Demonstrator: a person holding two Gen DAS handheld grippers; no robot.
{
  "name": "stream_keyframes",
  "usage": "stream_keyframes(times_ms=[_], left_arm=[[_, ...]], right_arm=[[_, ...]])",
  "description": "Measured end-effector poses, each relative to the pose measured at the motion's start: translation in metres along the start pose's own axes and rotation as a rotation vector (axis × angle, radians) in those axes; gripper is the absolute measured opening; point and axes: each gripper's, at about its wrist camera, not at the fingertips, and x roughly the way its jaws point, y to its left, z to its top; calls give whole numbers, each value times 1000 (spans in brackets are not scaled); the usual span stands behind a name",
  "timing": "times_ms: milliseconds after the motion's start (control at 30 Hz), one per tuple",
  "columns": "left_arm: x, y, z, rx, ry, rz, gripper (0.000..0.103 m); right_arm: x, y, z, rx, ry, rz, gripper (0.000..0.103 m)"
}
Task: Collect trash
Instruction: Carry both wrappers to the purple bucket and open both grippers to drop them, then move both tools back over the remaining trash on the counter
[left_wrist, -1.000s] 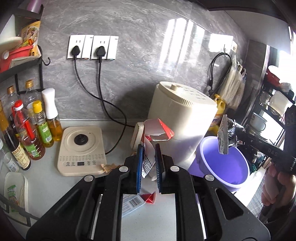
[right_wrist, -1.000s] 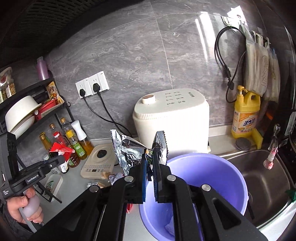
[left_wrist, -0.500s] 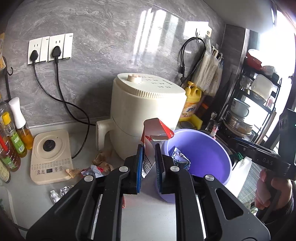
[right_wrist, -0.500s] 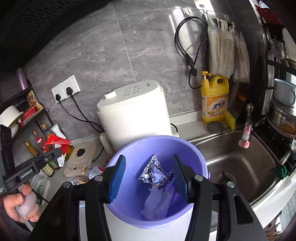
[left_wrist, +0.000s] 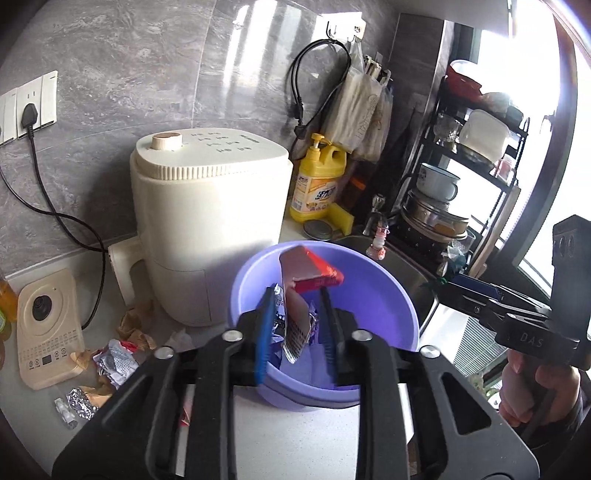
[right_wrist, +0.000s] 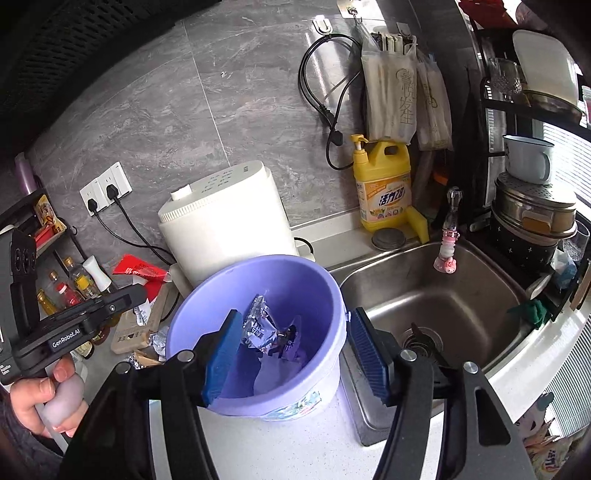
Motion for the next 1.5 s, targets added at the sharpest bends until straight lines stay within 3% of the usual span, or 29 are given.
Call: stream_keyframes(times_ms=[33, 167, 333, 433, 667, 800, 933, 1200, 1500], left_arm=[[0, -2, -1, 4, -9, 4, 78], [-3, 10, -3, -35, -10, 10, 84], [-19, 34, -11, -95, -29, 89, 95], [-32, 47, -16, -116, -33, 140, 97], [-74, 75, -34, -150, -64, 281, 97], [-93, 90, -45, -194, -73, 319, 97], [-108, 99, -57, -204, -73, 363, 97], [-134, 128, -83, -276, -68, 466, 97], [-143, 168, -113, -378, -43, 473, 97]], right_arm=[[-1, -2, -1, 3, 1, -3, 61], [0, -3, -4, 1, 13, 1, 62], [7, 11, -4, -25, 17, 31, 69], [12, 25, -4, -48, 9, 57, 81], [28, 65, -12, -96, 17, 140, 90], [31, 91, -20, -121, 10, 187, 95], [28, 107, -26, -111, -35, 183, 95], [40, 146, -40, -184, 19, 280, 95], [56, 194, -64, -268, 98, 361, 90]])
